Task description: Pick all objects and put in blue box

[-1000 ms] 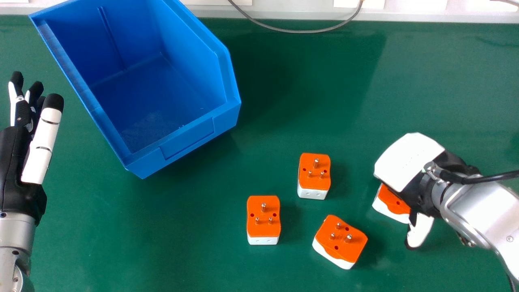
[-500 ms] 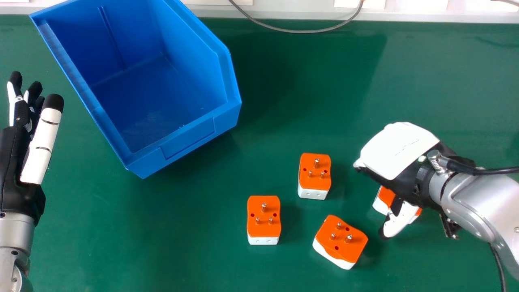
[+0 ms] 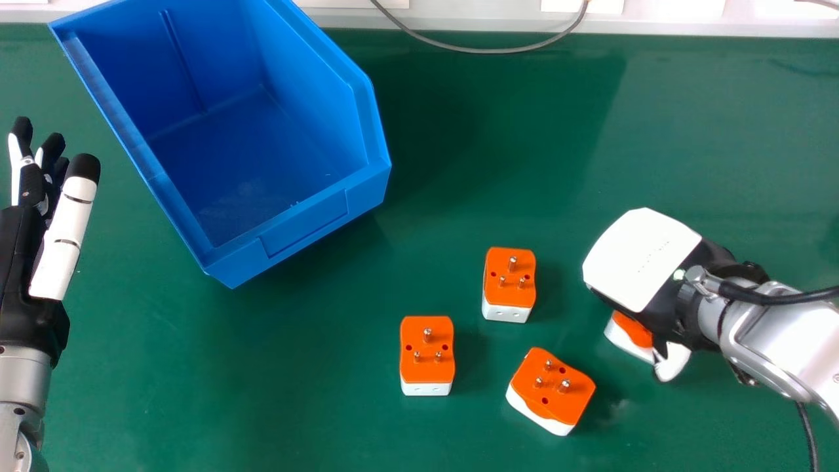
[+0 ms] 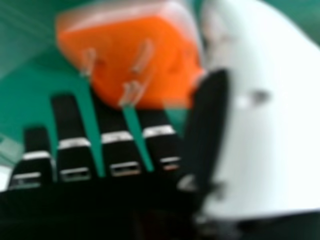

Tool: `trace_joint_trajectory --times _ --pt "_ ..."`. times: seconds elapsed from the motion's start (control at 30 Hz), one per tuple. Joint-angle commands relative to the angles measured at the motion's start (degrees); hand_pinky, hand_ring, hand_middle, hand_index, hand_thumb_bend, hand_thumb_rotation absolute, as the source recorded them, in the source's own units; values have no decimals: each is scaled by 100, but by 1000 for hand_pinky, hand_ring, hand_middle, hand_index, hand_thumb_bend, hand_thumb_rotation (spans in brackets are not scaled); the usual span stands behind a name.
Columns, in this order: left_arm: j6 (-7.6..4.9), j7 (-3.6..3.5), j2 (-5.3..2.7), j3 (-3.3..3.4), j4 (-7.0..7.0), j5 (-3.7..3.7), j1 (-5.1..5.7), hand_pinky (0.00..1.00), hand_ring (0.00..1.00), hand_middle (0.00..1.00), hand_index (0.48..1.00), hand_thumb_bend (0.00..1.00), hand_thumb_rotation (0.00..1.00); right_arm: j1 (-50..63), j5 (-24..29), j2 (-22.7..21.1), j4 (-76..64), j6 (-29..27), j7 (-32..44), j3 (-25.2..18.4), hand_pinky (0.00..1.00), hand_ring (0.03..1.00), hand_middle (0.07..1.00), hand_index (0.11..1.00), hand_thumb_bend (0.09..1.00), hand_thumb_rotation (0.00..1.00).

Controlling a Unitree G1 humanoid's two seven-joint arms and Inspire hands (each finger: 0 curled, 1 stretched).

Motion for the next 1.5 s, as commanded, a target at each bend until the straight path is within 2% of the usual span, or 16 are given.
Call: trace_joint_trajectory --times 0.0,0.13,0.23,0.37,0.57,0.73,0.87,0.97,1.1,1.27,1.47 --pt "-93 27 141 48 -150 70 35 982 1000 1000 1000 563 843 -124 -162 -26 -106 103 -40 -22 442 423 469 492 519 3" --pt "-113 38 141 53 -132 93 17 981 1000 1000 1000 570 848 -228 -437 -69 -74 22 118 130 351 408 492 485 518 0" --pt "-108 66 141 52 -119 127 7 979 1000 1000 1000 569 849 -342 -643 -78 7 -48 272 279 321 395 490 497 516 0" --pt "-130 48 152 53 -69 140 -16 979 1000 1000 1000 563 851 -476 -808 -75 137 -128 334 419 273 374 468 516 512 0" --pt "6 23 134 59 -166 57 -12 979 1000 1000 1000 553 853 -533 -840 -135 197 -259 212 475 234 363 440 529 509 0" --pt "74 28 125 62 -209 50 -8 978 1000 1000 1000 547 853 -463 -656 -131 165 -238 78 353 272 363 440 527 510 0" --pt "32 33 127 58 -217 86 3 978 1000 1000 1000 546 852 -306 -298 -113 18 -159 -137 137 314 369 447 523 511 0" --pt "-54 15 145 58 -133 102 -20 978 1000 1000 1000 550 853 -168 -104 -164 -7 -193 -548 5 353 388 471 501 515 0" --pt "-91 21 150 58 -109 120 -24 978 1000 1000 1000 560 855 -234 -175 -220 173 -314 -818 99 278 377 473 503 514 0" --pt "-112 11 155 57 -98 117 -13 977 1000 1000 1000 563 857 -369 -421 -205 313 -334 -739 254 177 346 452 526 505 0" --pt "-69 40 151 49 -152 139 -1 976 1000 1000 1000 563 857 -413 -355 -133 410 -328 -790 243 147 335 444 536 501 0"
